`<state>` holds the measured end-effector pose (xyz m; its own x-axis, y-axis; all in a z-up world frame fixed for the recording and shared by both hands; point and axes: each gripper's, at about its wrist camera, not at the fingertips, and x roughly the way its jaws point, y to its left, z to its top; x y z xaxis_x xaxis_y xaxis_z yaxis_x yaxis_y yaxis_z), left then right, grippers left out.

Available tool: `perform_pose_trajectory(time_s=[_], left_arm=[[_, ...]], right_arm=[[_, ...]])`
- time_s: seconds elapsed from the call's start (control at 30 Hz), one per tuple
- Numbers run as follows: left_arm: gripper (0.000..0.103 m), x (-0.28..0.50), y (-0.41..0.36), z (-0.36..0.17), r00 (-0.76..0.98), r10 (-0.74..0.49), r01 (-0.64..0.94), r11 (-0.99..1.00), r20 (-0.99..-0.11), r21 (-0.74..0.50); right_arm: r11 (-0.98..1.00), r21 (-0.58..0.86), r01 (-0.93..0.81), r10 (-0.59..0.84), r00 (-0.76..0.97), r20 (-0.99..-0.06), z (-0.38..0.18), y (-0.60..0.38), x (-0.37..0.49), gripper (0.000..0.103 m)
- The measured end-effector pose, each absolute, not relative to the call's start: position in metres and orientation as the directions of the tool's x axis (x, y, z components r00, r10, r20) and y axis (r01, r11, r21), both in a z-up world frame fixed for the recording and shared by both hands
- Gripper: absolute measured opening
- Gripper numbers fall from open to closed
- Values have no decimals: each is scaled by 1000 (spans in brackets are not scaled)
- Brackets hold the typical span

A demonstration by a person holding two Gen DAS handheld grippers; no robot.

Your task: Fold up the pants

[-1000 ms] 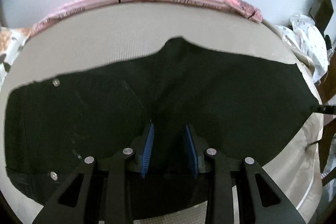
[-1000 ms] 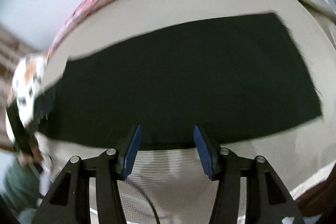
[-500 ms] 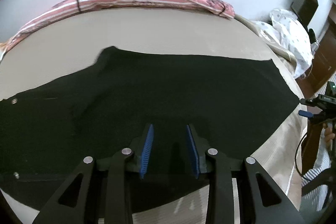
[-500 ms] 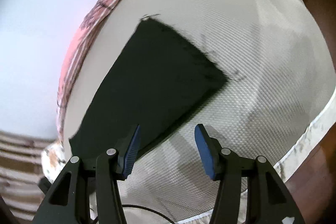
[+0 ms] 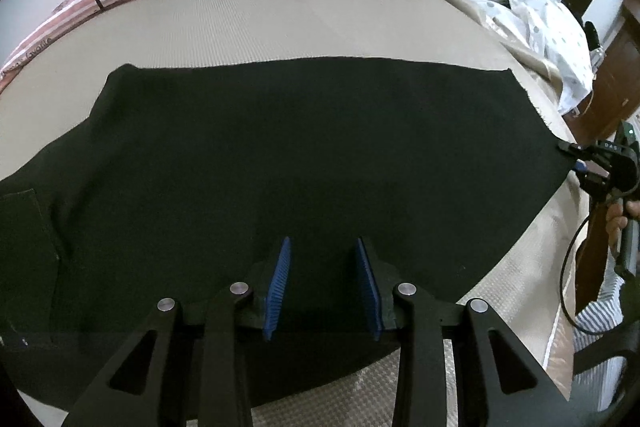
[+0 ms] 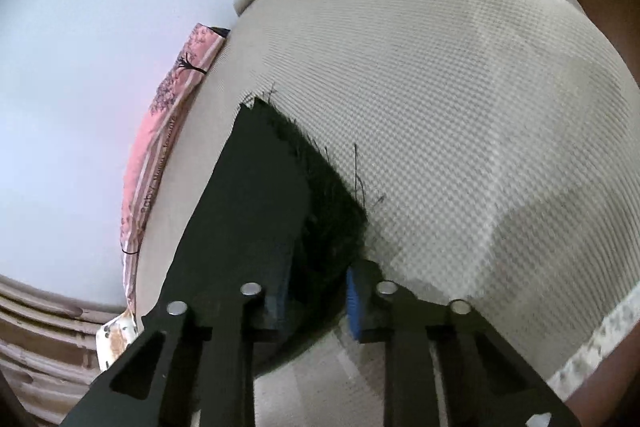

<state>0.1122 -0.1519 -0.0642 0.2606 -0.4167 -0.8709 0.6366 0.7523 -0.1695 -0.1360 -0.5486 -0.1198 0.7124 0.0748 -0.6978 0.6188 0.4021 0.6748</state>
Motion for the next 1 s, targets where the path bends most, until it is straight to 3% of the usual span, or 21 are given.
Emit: perform_pose_trajectory(time_s=[0.27,0.43,0.57,0.8,1.0], left_arm=[[36,120,-141,-57,274,-423,601,777,-864,-190],[36,132,-114,-45,307,-423,544,813,-853,-207],[36,138,-80,-30,342,-430,500,836,-836,-226],[37,138,-31,-17,391,-412,447,867,-823,-221],[37,136,0,-21,387,-400,404,883,-831,-237]], right_arm=[[384,756,530,170,765,-622,-99,-541,-116,9],[430,822,375,316,790,-526,-59,-500,-60,9],[506,820,268,432,744,-510,-31,-444,2,9],[581,807,99,626,579,-522,-28,-319,91,9],[674,737,49,677,360,-643,-77,-219,105,9]])
